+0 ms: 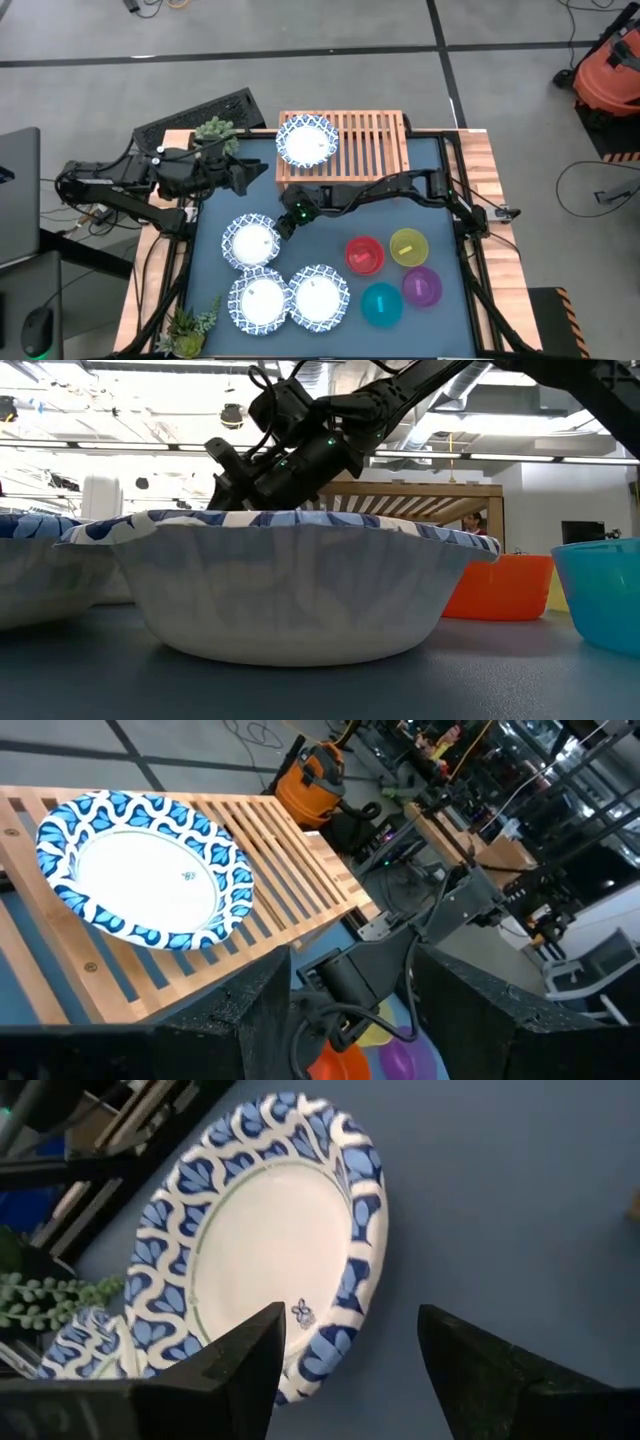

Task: Place and stack bowls onto a shelf
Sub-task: Stack the top white patterned bowl on top of the white patterned bowl on the shelf

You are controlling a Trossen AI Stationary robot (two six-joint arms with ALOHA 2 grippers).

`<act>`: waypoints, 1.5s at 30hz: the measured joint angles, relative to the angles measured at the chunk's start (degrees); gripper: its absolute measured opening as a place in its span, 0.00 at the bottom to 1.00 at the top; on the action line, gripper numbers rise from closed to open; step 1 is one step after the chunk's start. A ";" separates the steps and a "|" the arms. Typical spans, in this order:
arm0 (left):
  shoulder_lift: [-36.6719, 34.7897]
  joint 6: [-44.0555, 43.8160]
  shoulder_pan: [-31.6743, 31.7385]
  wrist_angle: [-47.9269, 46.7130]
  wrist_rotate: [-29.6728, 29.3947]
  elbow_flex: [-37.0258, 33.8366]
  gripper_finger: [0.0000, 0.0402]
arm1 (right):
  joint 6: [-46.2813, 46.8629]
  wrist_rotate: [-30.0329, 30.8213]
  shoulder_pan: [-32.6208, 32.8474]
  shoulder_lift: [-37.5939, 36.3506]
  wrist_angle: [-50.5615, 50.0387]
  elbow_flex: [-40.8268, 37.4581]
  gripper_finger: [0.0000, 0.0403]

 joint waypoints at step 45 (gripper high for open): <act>0.02 -0.82 0.00 0.24 0.87 0.00 0.50 | -6.16 -0.33 0.49 -2.26 -5.30 0.08 0.63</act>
